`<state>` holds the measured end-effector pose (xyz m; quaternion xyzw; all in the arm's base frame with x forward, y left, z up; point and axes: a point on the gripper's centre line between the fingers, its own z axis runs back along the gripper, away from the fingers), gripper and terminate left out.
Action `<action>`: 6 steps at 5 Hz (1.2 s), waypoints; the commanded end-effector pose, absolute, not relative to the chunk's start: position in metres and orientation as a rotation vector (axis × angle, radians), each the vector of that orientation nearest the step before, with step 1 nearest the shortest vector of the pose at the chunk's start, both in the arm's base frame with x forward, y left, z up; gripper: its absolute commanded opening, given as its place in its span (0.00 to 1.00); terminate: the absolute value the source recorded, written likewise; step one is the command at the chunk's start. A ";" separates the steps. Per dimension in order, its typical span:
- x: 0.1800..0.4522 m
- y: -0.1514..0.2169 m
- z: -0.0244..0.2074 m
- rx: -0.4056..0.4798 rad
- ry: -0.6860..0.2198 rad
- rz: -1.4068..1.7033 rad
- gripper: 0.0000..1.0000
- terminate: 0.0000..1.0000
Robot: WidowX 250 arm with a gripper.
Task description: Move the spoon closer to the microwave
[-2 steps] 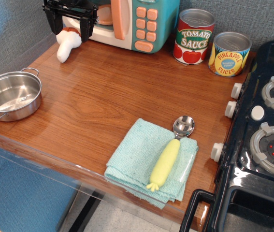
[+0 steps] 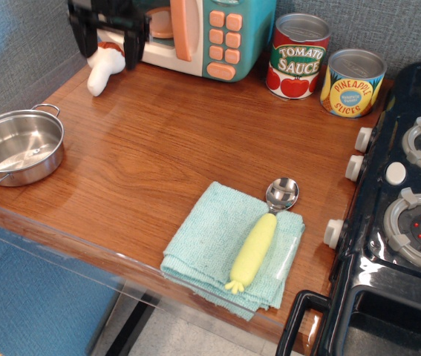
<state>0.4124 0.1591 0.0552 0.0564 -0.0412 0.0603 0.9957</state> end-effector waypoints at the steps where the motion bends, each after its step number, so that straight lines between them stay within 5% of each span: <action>1: 0.375 0.077 0.093 0.074 -0.152 -0.025 1.00 0.00; 4: 0.288 -0.056 0.088 0.146 -0.139 -0.173 1.00 0.00; 6: 0.275 -0.077 0.059 0.159 -0.123 -0.154 1.00 0.00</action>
